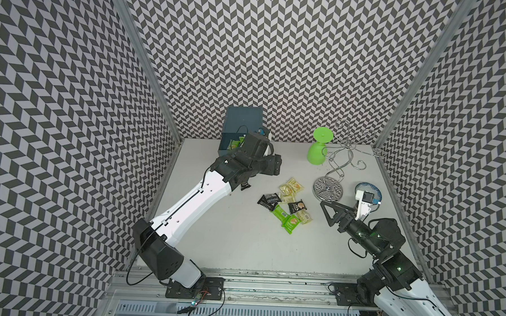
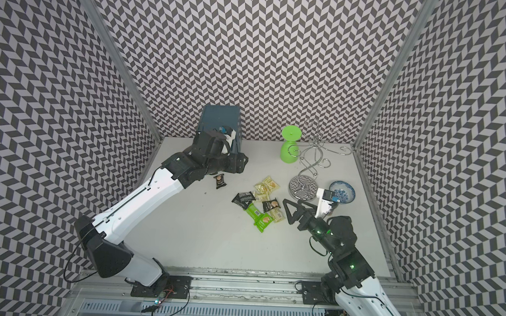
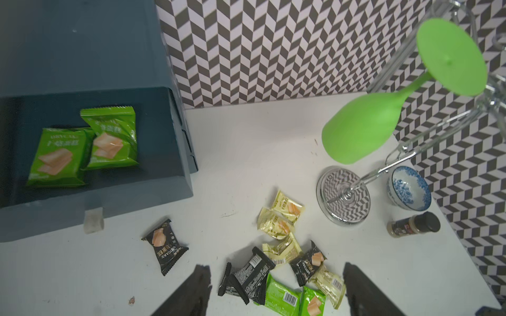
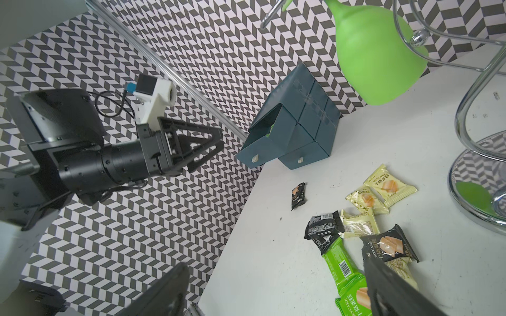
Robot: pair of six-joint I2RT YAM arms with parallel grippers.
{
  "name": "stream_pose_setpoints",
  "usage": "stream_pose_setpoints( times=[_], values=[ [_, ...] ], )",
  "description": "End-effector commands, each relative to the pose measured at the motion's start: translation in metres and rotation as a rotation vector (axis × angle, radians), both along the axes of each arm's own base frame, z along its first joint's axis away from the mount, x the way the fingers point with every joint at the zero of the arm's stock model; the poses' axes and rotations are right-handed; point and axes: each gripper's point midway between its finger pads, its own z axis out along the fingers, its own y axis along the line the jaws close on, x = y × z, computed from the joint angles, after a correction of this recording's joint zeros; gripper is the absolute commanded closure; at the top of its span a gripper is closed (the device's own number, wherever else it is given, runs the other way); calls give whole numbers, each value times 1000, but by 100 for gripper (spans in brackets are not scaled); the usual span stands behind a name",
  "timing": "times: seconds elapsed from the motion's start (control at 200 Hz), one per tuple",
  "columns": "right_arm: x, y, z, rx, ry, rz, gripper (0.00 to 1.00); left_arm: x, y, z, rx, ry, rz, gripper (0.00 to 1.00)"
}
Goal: Place the cookies into the drawer by color
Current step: Pick up the cookie at the center of the board.
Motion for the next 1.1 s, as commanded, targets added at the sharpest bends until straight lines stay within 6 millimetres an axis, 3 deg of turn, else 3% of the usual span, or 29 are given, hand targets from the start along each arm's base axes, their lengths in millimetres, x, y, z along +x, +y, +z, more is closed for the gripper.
stream_pose_setpoints(
  times=[0.0, 0.19, 0.391, 0.736, 1.092],
  values=[
    [-1, 3, 16, 37, -50, 16, 1, -12, -6, -11, -42, 14, 2, 22],
    [-3, 2, 15, 43, -48, 17, 0, -26, 0, -79, -108, 212, 199, 30],
    [-4, 1, 14, 39, -45, 16, 0, -38, -8, -122, -182, 371, 341, 31],
    [-6, -1, 8, 36, -47, 11, 0, -51, -32, -181, -84, 516, 491, 33],
    [-6, -1, 6, 16, -50, 9, 0, -52, -56, -225, -6, 594, 518, 30]
  ],
)
